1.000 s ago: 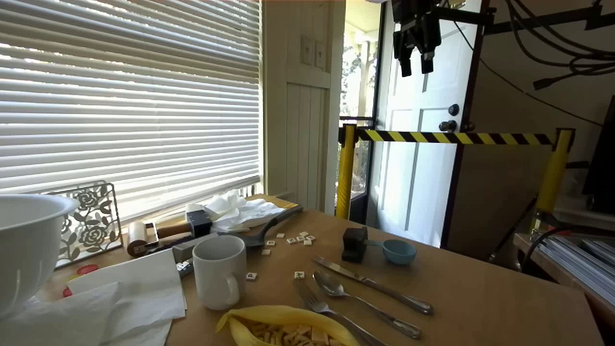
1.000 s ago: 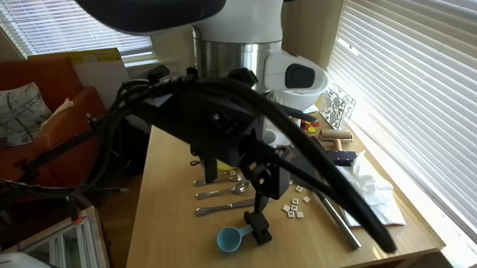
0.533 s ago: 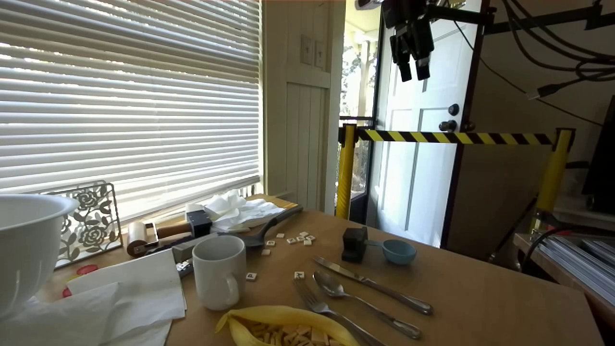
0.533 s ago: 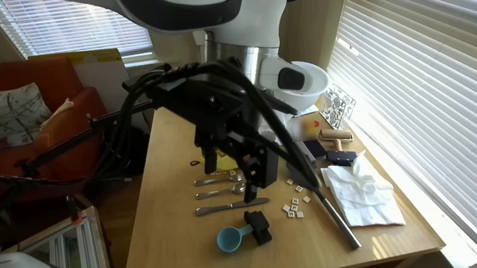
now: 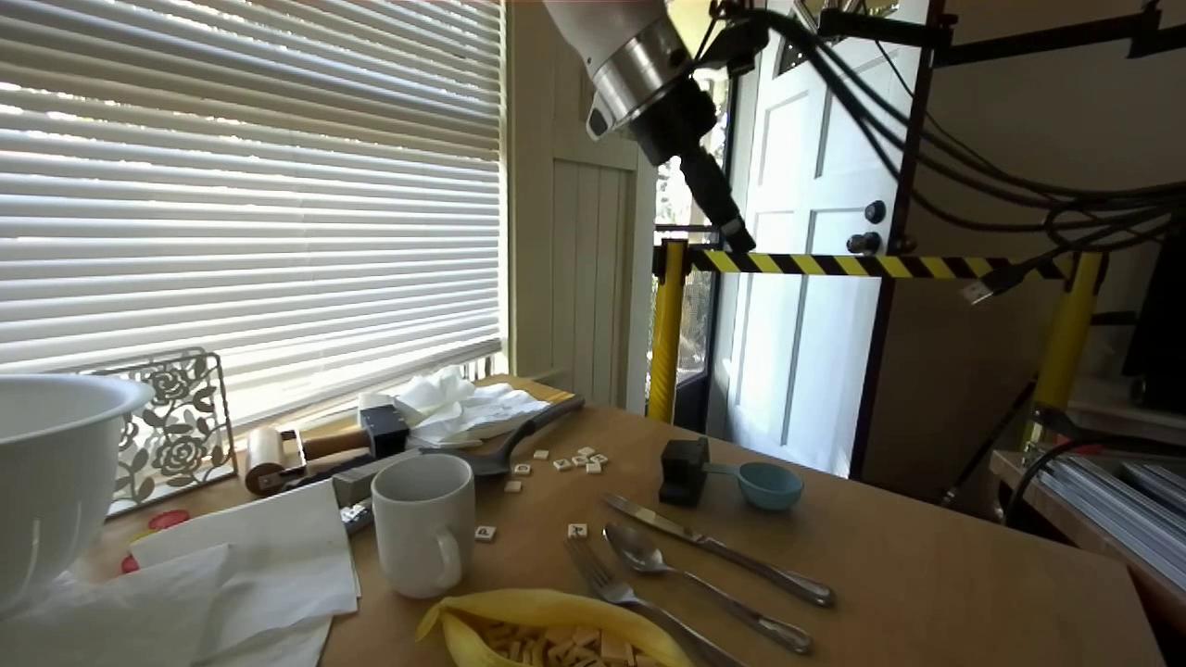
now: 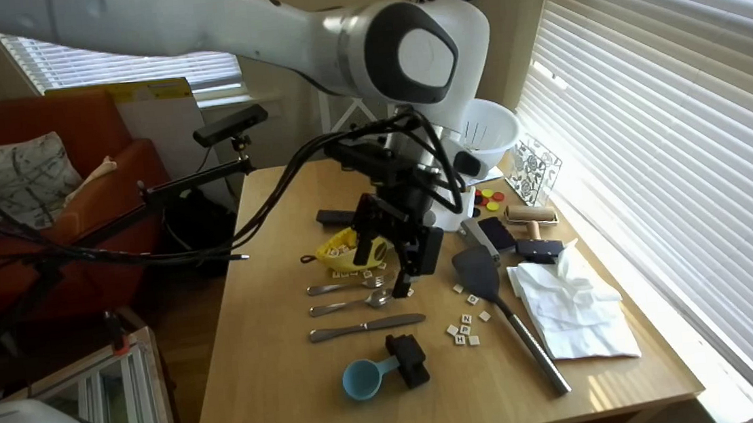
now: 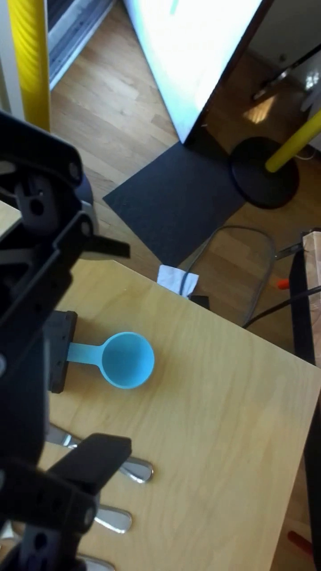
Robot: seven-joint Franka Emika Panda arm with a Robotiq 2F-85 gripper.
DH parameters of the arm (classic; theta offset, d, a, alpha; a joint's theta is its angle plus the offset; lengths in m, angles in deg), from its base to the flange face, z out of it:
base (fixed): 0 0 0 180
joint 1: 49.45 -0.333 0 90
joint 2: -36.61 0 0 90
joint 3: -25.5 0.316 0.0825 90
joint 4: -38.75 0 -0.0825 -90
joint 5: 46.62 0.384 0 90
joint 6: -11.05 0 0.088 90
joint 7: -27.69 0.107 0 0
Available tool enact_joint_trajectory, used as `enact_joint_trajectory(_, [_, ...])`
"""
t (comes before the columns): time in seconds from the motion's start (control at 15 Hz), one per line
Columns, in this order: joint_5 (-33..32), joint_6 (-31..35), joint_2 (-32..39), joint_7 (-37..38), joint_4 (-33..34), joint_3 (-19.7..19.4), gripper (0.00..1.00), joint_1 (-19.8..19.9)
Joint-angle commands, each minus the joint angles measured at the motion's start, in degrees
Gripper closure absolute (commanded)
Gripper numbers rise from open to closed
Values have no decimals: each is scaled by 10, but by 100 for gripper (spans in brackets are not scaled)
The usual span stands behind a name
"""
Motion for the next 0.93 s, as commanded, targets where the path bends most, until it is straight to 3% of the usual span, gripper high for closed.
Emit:
enact_joint_trajectory(0.0, [32,-96,120,-29,141,-2,0,12])
enact_joint_trajectory(0.4, [92,-165,261,-121,301,5,0,59])
enact_joint_trajectory(0.47, [59,-120,201,-88,214,1,0,37])
enact_joint_trajectory(0.87, [84,-140,271,-108,287,2,0,59])
